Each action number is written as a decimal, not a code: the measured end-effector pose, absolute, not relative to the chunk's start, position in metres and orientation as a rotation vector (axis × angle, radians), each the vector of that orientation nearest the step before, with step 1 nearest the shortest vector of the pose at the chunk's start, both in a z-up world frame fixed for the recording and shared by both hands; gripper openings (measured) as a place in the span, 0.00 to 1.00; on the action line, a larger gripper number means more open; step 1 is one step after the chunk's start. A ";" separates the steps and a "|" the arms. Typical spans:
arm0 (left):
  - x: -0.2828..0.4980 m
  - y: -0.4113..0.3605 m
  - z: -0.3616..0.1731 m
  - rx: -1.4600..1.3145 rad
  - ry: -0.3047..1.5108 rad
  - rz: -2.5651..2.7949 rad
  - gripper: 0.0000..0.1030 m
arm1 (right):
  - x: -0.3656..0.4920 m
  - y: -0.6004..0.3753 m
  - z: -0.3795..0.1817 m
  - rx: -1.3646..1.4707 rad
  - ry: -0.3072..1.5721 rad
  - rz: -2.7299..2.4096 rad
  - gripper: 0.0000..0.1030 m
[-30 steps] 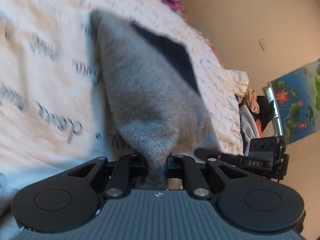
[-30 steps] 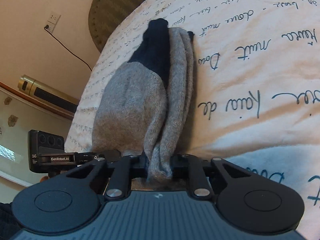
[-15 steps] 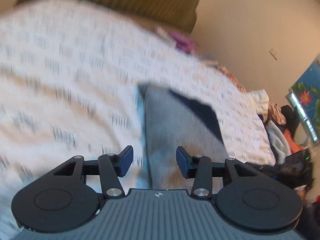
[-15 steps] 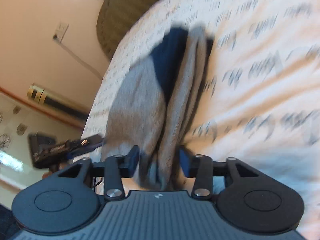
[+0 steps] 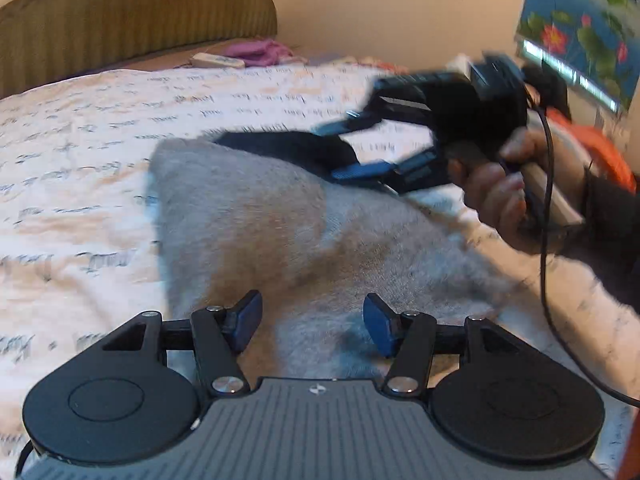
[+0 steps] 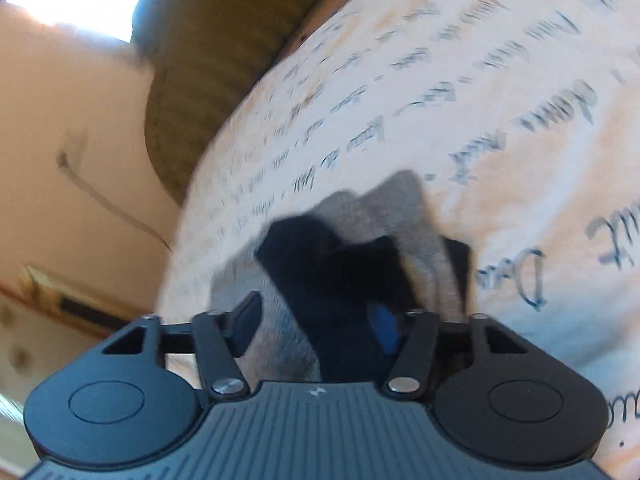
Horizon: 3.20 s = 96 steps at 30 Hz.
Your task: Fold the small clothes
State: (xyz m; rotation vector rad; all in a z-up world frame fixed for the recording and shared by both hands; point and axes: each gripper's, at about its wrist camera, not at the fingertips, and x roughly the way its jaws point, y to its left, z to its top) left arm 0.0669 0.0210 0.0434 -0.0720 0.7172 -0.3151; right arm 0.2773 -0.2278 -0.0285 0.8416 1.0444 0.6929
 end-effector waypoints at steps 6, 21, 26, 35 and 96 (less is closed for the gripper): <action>0.042 0.103 0.052 -0.459 0.734 -0.191 0.76 | 0.183 -0.273 0.007 0.691 0.943 0.776 0.75; 0.072 0.116 0.010 -0.745 0.988 -0.355 0.13 | 0.138 -0.259 -0.044 0.650 1.191 0.877 0.15; 0.055 0.120 0.048 -0.652 0.902 -0.408 0.12 | 0.124 -0.259 0.004 0.503 1.083 0.974 0.13; 0.040 0.102 0.025 -0.475 0.958 -0.267 0.39 | 0.116 -0.274 -0.037 0.624 1.173 0.885 0.23; -0.001 -0.017 0.054 0.317 0.472 -0.325 0.79 | 0.176 -0.205 0.046 0.332 0.807 0.728 0.76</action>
